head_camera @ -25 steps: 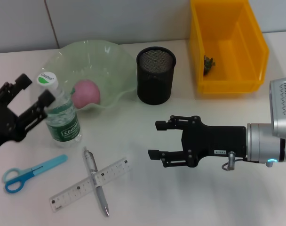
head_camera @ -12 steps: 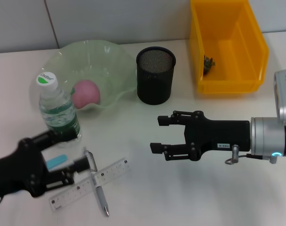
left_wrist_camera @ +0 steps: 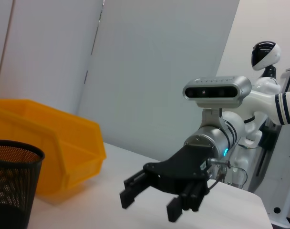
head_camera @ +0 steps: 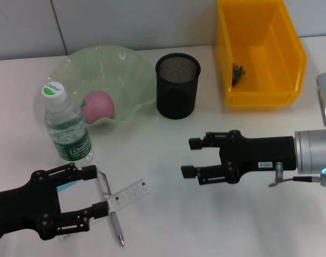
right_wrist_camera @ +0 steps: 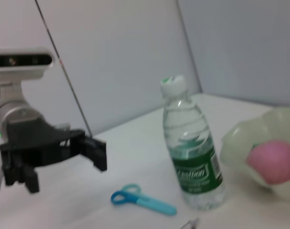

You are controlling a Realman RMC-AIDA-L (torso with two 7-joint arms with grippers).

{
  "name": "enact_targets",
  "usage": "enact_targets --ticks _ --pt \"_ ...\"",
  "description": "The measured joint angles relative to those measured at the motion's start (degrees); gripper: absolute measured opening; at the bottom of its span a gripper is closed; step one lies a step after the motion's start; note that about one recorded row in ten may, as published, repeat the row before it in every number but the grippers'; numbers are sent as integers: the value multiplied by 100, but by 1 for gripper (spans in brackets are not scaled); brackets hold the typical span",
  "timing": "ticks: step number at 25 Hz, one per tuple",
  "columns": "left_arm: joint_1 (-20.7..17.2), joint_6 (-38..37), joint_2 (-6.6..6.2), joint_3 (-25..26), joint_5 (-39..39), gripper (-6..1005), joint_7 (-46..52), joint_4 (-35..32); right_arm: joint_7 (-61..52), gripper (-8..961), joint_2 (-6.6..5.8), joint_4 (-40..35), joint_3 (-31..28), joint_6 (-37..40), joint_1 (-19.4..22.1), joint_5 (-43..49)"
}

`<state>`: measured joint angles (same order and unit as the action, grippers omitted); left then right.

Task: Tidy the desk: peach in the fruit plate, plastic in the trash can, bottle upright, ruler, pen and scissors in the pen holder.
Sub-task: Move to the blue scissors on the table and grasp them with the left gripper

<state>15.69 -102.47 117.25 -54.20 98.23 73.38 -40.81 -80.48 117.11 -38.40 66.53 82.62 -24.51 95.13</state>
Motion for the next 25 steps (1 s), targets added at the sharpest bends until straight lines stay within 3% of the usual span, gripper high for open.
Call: enact_targets --ticks 6,10,19,25 --pt "28 25 -36 29 175 813 122 -46 -47 774 -1 -98 -12 295 20 203" --pt "25 38 -61 60 487 813 437 -392 -100 775 -70 -103 -14 445 44 207" --pt "40 30 -83 205 1572 813 1457 -2154 -398 775 -94 -106 -100 365 17 285" --pt "304 -28 91 161 2823 813 2105 -3437 -492 775 -70 -104 -228 362 8 287"
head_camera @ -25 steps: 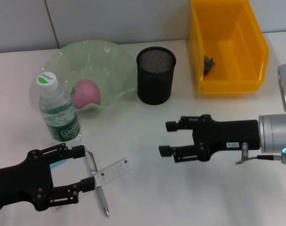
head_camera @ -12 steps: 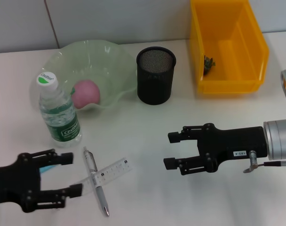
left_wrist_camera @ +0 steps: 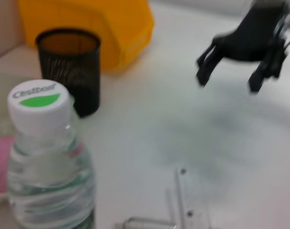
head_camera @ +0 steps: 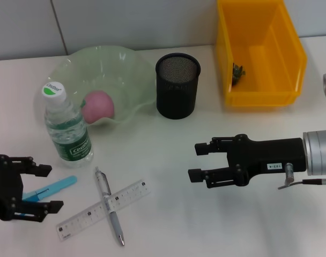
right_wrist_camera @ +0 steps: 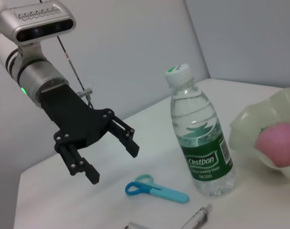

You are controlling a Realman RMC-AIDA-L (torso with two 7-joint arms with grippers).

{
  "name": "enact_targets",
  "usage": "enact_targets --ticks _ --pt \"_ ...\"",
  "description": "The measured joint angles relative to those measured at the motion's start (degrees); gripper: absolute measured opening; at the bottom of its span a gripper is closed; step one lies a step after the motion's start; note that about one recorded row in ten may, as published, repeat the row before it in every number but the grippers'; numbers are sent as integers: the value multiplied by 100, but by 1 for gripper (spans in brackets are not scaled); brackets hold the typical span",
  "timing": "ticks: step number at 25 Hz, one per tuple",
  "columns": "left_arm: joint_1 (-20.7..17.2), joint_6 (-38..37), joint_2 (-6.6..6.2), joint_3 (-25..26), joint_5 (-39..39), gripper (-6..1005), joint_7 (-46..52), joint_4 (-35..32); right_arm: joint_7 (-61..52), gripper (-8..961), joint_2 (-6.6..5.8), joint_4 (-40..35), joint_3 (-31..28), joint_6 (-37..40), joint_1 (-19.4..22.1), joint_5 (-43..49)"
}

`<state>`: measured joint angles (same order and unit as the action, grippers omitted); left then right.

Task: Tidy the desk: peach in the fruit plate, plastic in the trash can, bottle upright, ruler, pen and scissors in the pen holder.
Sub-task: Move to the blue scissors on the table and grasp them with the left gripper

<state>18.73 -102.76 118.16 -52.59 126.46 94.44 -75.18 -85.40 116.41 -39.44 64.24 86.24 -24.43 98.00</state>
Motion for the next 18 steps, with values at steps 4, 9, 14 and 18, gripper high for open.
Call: enact_targets --ticks 4,9,14,18 --pt "226 -141 8 -176 367 813 384 -367 -2 775 21 17 -68 -3 -6 0" --pt "633 -249 22 -614 975 812 1047 -608 -2 775 20 31 -54 1 4 0" --pt "965 -188 37 -967 1304 812 1560 -561 -27 775 -17 -7 -78 25 -6 0" --pt "1286 -32 47 -1355 1573 812 2111 -534 -188 775 -65 -195 -98 85 -14 0"
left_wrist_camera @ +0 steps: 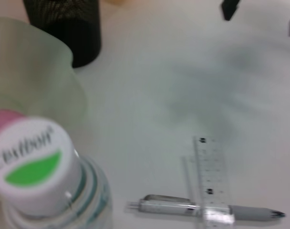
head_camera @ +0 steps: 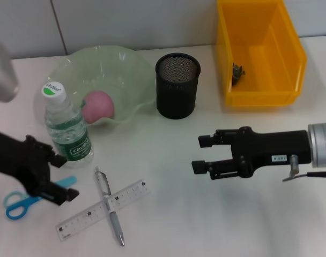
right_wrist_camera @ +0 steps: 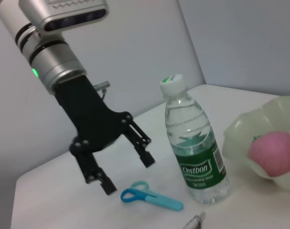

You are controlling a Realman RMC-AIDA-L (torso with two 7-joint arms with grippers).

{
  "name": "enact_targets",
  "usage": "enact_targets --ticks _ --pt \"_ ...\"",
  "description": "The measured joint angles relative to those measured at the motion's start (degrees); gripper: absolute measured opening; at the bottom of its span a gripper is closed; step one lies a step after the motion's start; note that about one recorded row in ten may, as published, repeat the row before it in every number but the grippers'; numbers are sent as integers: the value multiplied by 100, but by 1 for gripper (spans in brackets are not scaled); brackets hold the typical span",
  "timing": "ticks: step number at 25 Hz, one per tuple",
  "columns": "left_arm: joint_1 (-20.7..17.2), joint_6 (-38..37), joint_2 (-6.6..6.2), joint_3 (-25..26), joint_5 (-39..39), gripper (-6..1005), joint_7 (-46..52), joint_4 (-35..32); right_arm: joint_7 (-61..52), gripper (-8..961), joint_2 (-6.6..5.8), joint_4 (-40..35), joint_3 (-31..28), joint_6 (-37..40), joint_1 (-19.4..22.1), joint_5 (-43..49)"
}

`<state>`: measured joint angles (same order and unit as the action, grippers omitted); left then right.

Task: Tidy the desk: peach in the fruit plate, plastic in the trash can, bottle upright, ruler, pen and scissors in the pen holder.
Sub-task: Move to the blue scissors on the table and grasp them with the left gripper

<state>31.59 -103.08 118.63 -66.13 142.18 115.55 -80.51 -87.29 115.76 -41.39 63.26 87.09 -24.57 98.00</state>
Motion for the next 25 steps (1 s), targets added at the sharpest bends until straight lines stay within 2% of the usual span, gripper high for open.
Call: enact_targets --ticks 3,8,14,25 --pt "229 175 11 -268 178 812 339 93 -95 775 -20 -155 -68 86 -1 0" --pt "351 357 15 -650 417 812 798 120 -208 775 -74 -325 -136 186 -25 37" --pt "275 381 -3 -624 554 812 870 183 -285 775 -97 -355 -140 170 -54 65" --pt "76 581 -23 -612 745 811 745 324 -334 776 -57 -322 -139 139 -74 129"
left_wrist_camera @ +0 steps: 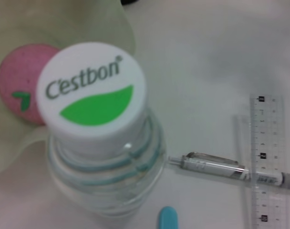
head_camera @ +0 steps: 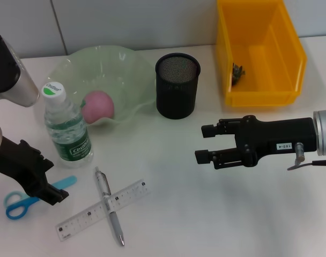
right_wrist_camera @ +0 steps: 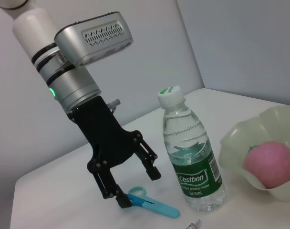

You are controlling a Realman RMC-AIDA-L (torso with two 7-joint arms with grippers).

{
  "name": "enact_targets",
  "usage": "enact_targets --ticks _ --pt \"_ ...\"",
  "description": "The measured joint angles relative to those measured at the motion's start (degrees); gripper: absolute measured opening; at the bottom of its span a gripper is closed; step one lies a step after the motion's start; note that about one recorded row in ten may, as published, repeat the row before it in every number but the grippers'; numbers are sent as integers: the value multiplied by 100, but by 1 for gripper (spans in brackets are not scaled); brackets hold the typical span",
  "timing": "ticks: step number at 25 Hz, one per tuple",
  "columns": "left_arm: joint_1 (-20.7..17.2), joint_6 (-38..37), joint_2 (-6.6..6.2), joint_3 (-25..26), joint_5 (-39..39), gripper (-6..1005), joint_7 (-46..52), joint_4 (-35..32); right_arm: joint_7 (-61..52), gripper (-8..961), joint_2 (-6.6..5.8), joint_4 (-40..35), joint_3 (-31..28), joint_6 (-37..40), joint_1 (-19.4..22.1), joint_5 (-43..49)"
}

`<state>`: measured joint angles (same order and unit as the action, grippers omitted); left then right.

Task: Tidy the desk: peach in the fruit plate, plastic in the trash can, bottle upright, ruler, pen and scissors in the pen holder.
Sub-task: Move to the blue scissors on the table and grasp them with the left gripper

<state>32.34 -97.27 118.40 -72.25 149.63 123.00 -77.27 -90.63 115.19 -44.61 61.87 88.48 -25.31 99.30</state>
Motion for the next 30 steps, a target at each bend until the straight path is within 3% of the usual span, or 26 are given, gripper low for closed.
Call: enact_targets --ticks 12,28,30 --pt "-81 157 -9 -5 250 809 -189 163 88 776 77 22 5 -144 -32 84" --pt "100 369 5 -91 507 804 -211 626 99 776 134 22 0 -147 -35 110" --pt "103 369 6 -94 515 765 -211 626 99 776 131 22 0 -147 -35 110"
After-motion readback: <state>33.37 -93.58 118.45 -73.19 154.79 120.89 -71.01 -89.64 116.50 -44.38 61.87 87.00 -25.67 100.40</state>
